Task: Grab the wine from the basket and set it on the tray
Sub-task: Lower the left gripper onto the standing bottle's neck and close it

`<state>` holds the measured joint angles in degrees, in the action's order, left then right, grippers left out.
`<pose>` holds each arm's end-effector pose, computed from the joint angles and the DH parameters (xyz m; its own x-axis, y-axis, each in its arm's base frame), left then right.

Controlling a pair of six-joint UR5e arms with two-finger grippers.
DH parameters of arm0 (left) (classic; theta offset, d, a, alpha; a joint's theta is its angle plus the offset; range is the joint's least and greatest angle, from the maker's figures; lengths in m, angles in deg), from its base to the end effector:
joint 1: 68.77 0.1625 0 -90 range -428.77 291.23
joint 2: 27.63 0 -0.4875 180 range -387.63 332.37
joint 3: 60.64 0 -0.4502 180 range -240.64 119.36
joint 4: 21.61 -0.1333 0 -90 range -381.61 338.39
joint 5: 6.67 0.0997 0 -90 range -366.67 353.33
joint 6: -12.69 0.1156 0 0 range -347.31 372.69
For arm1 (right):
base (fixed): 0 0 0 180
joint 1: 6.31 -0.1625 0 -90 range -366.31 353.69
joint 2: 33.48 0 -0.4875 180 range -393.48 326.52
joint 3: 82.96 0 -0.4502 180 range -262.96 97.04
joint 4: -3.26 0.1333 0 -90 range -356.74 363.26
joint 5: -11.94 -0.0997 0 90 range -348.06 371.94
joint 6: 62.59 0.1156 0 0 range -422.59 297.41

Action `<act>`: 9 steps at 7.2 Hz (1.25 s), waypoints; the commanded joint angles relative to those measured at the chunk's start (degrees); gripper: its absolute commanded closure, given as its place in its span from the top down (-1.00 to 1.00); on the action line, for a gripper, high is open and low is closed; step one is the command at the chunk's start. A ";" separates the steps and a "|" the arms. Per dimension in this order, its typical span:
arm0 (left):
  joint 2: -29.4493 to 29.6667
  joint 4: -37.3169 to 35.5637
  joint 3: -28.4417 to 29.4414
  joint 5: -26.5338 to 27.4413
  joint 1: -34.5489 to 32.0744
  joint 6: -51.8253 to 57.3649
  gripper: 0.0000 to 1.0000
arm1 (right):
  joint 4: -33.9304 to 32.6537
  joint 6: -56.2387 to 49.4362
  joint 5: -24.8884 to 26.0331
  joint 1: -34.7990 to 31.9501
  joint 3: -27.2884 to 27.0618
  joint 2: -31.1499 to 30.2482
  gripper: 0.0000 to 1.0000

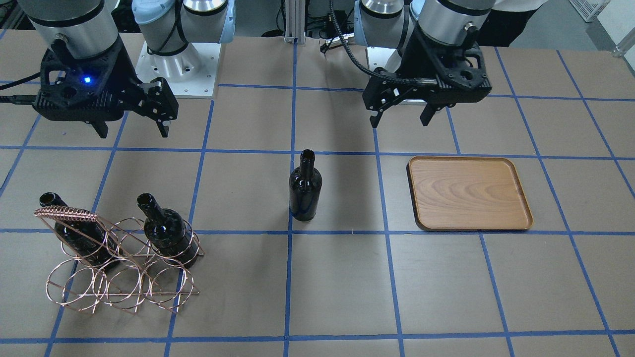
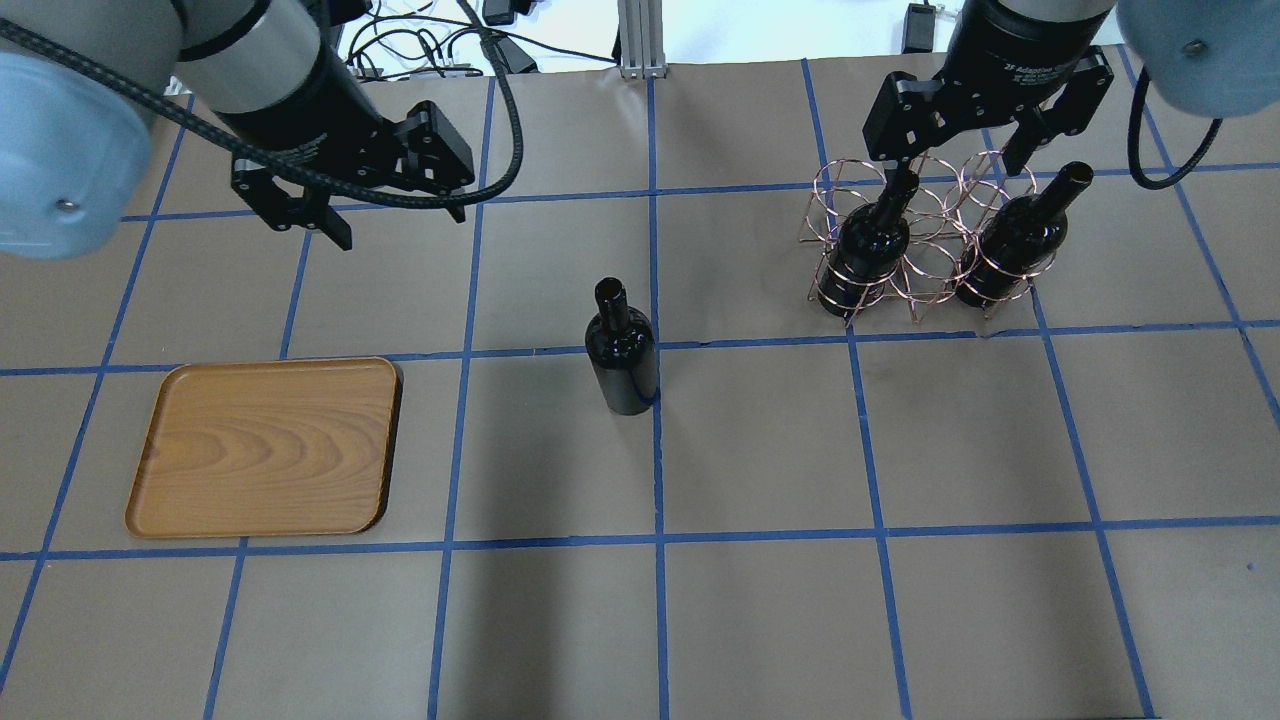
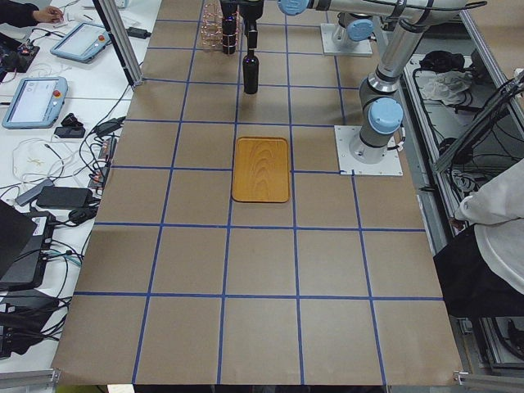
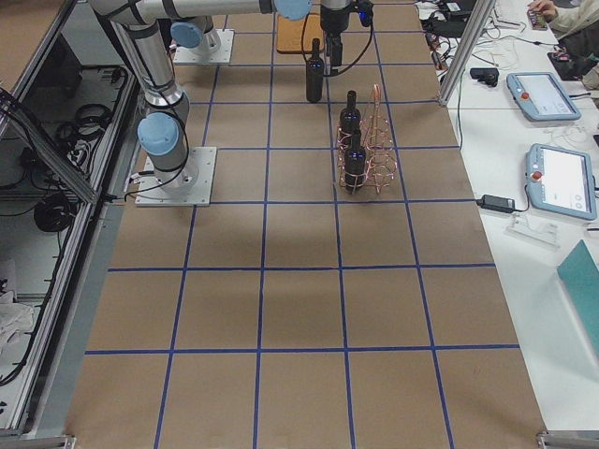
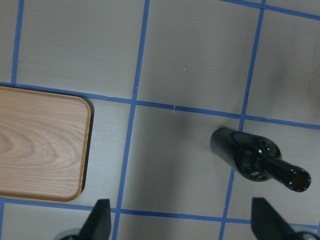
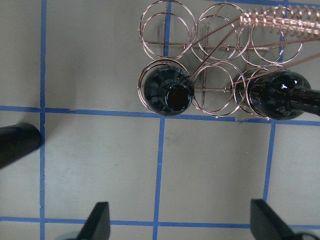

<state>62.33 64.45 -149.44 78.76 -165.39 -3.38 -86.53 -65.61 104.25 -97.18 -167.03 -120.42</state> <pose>-0.2061 -0.5393 0.5540 -0.9825 -0.1565 0.1012 -0.1635 0.9844 -0.0648 0.1374 -0.5786 0.5611 -0.9969 -0.0659 0.0427 -0.0678 0.9967 -0.0442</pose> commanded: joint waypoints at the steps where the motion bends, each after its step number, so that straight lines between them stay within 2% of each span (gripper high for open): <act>1: 3.88 -2.91 0.13 0.09 -7.85 -5.62 1.00 | -0.30 -0.14 0.16 0.00 -0.22 -0.07 1.00; 4: 11.17 -10.89 0.13 -0.17 -10.07 -8.71 1.00 | -0.39 -0.23 0.16 0.09 -0.39 -0.07 1.00; 6: 14.35 -10.04 0.13 0.00 -13.66 -8.97 1.00 | -0.39 -0.23 0.16 0.09 -0.48 -0.07 1.00; 7: 14.79 -9.25 0.13 0.26 -14.46 -8.80 0.91 | -0.39 -0.23 0.16 0.09 -0.48 -0.07 1.00; 8: 14.97 -8.64 0.04 0.70 -14.56 -8.19 0.49 | -0.39 -0.23 0.16 0.09 -0.57 -0.07 1.00; 9: 14.63 -5.15 -0.05 0.79 -14.65 -7.57 -0.28 | -0.39 -0.23 0.07 0.09 -0.57 0.02 1.00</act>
<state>77.03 56.27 -149.39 79.30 -179.73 -11.65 -86.92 -65.84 104.39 -97.10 -167.57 -120.48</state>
